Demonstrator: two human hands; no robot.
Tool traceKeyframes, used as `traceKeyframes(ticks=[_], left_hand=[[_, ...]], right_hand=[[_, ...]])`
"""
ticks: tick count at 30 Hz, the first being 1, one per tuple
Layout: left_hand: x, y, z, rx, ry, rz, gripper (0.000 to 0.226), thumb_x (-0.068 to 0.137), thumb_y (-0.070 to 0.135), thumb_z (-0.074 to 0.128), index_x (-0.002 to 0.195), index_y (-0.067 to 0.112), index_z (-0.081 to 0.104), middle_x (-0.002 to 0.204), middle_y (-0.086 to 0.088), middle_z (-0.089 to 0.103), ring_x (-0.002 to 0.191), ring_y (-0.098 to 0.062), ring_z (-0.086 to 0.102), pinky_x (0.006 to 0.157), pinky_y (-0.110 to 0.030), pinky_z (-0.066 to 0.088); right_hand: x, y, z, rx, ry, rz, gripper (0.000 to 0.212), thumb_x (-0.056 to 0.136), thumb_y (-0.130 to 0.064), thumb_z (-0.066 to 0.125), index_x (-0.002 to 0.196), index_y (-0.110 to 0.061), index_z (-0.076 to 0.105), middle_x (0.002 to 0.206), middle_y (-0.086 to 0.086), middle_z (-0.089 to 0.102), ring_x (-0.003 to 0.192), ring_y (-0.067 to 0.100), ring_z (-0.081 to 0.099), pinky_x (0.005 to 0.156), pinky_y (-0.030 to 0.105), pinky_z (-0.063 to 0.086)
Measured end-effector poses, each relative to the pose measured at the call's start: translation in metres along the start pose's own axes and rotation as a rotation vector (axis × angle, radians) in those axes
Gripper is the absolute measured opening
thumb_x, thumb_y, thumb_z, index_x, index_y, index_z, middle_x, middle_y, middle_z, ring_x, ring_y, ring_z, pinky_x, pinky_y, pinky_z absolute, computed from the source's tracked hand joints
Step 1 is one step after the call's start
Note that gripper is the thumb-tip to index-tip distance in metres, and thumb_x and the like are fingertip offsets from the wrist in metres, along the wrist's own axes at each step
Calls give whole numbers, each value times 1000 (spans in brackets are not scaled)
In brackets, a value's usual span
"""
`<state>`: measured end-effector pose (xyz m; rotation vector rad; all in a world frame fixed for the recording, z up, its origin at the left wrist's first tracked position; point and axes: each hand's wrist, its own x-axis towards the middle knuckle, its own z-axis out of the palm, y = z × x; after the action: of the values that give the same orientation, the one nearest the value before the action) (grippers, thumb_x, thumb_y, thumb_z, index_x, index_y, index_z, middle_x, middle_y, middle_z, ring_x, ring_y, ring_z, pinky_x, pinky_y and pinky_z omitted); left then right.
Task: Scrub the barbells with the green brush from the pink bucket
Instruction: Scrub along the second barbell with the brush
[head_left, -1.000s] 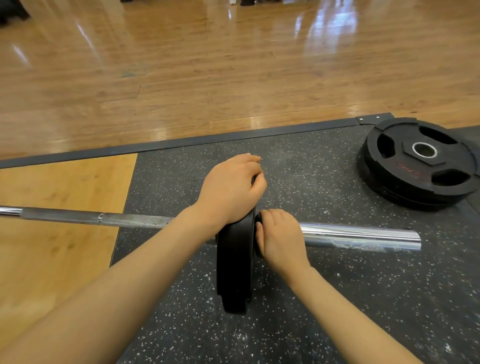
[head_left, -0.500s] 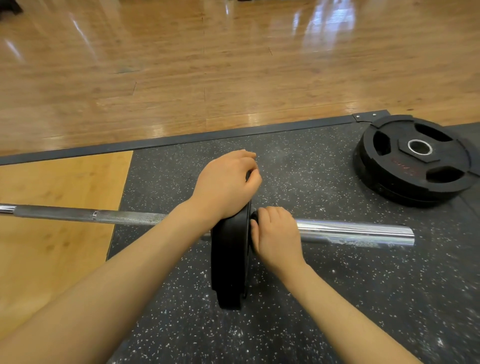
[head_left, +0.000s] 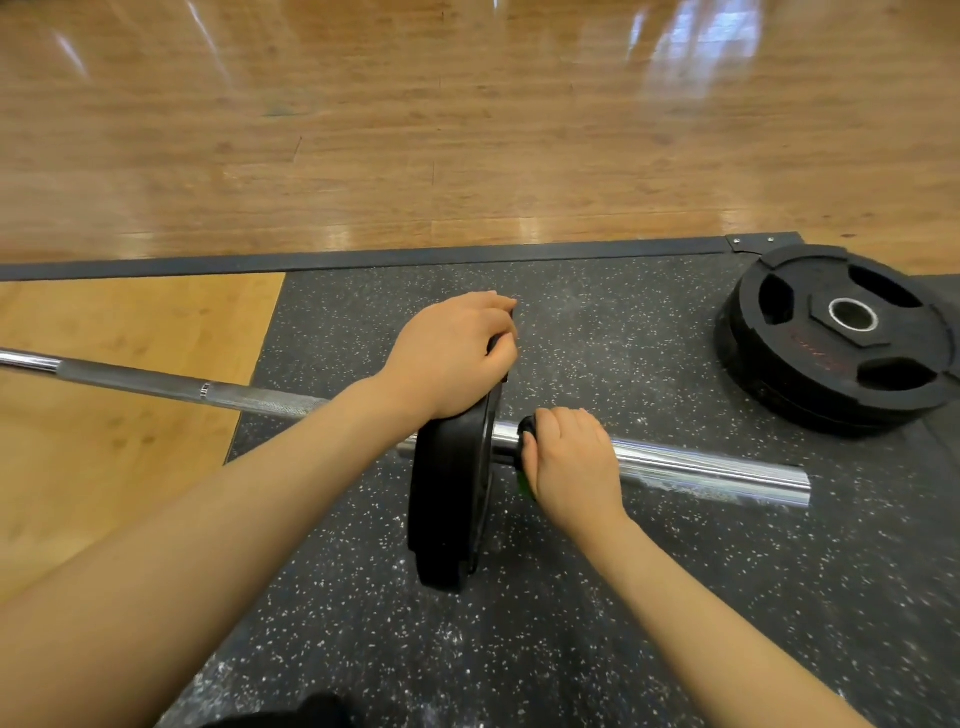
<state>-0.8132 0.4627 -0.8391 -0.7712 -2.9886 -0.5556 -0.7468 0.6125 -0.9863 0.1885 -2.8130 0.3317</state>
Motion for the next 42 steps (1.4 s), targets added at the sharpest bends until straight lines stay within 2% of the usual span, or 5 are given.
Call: traceKeyframes(ticks=[5,12,21,38,42], left_hand=[[3,3,-4,9,-18,-14,48,85,30,30,99,14,73,118,0,64,118,-14,51,87,-34,46],[14,1,-4,6,-28,-40,63,77,40,17,93,13,72,114,0,65,109,-16,54,83,-39,47],[20,-9,0,-22,-64,-25,34,95,21,42,113,16,69,141,4,50,132,-10,40,96,-26,35],[-73,6,14,23,118,151,43,86,26,42,116,6,65,133,-18,55,126,-34,49,107,-45,36],[-92,12,2,48,153,200,41,92,33,44,117,9,65,118,-12,62,108,-31,57,94,-41,42]], right_hand=[[0,2,-4,43,-35,-27,42,96,-34,35,109,-3,61,89,9,60,81,28,54,80,42,49],[6,6,-12,94,-82,-97,40,95,-35,38,112,-6,59,101,6,60,92,25,54,81,36,45],[5,3,-10,68,-156,-27,53,97,-37,35,127,2,55,123,17,60,118,37,53,100,46,44],[-45,-19,-17,82,-217,5,57,94,-43,41,126,2,53,123,17,59,117,36,53,104,48,42],[-66,-25,-21,152,-186,6,52,95,-37,51,129,2,53,128,15,57,121,34,51,104,49,41]])
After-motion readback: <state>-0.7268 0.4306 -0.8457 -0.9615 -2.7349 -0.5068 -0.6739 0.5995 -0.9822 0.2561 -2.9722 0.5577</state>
